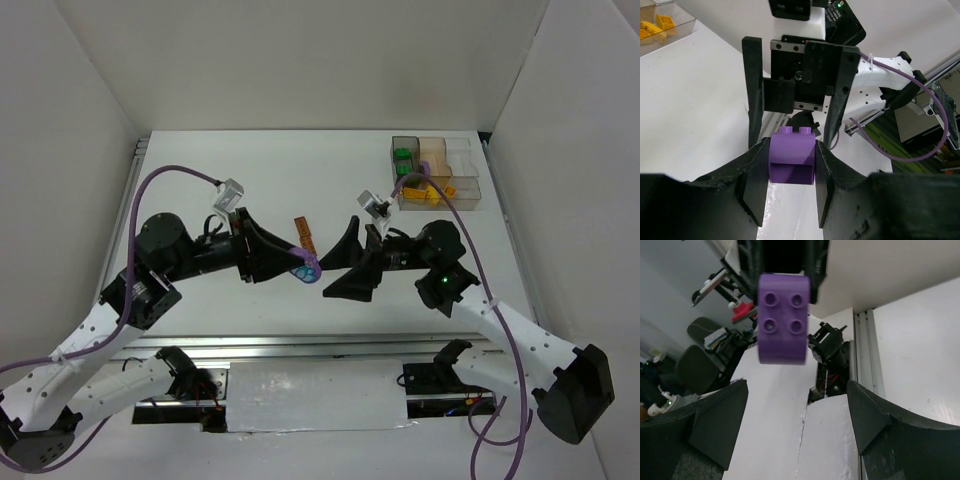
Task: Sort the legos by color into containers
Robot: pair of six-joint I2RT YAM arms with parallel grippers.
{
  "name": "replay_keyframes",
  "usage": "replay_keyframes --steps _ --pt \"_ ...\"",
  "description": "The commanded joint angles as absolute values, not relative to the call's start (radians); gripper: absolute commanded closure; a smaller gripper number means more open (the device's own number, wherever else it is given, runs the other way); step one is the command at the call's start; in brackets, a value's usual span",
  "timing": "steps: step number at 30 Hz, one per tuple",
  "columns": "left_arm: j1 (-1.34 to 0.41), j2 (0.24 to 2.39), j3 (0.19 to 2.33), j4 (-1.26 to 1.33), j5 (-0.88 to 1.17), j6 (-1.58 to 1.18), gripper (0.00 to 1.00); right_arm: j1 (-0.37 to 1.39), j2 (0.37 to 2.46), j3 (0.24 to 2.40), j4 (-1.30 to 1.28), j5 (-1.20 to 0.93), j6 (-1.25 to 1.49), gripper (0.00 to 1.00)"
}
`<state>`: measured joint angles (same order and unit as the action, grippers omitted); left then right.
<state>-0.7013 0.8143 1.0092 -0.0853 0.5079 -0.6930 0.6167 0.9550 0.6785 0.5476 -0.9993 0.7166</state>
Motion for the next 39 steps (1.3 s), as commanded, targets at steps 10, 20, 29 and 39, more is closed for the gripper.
replay_keyframes --steps 10,20,29,39 --pt "-0.696 0.827 0.960 0.037 0.600 -0.729 1.00 0.707 0.976 0.767 0.597 -0.908 0.722 0.16" --pt "-0.696 0.828 0.965 0.035 0.615 -0.709 1.00 0.727 1.046 0.835 0.554 -0.891 0.721 0.88" --pt "-0.692 0.836 1.031 -0.028 0.549 -0.666 0.99 0.726 1.054 0.785 0.640 -0.953 0.738 1.00" --pt "-0.681 0.841 1.086 -0.120 0.387 -0.653 0.01 0.698 1.058 0.782 0.522 -0.899 0.635 1.00"
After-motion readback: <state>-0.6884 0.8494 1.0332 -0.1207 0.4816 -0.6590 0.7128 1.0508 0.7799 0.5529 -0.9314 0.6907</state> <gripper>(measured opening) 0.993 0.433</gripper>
